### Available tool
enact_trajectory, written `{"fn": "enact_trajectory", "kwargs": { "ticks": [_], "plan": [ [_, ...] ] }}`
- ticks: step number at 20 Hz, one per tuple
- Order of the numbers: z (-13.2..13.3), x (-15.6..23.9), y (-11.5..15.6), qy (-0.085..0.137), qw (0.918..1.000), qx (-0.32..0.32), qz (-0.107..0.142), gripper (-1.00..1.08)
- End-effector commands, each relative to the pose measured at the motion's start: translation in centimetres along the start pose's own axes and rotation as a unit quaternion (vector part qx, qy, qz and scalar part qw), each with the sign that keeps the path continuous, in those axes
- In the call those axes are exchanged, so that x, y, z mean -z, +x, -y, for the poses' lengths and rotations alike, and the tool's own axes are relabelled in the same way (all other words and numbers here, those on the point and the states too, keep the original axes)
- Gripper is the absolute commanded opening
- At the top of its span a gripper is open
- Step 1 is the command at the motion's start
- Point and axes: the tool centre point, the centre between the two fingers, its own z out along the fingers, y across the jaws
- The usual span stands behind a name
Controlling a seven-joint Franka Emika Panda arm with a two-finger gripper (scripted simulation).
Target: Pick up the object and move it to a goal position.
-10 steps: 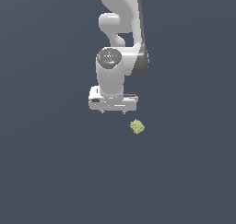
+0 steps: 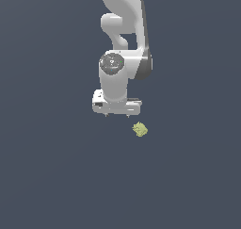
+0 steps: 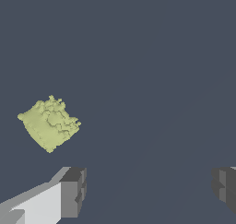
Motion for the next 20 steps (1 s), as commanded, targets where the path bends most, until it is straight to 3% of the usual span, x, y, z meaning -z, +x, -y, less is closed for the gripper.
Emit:
{"fn": "enact_trajectory", "kwargs": {
  "ticks": [1, 7, 13, 17, 20],
  "plan": [
    [0.0, -0.1, -0.1, 0.002, 1.0, -0.005, 0.003, 1.0],
    [0.5, -0.3, 0.1, -0.001, 0.9999, 0.012, -0.001, 1.0],
    [2.5, -1.2, 0.6, -0.007, 0.9973, 0.073, -0.009, 1.0],
    [4.7, -2.2, 1.0, -0.013, 0.9904, 0.136, -0.017, 1.0],
    [6.7, -3.1, 1.2, -0.018, 0.9807, 0.193, -0.025, 1.0]
  ]
}}
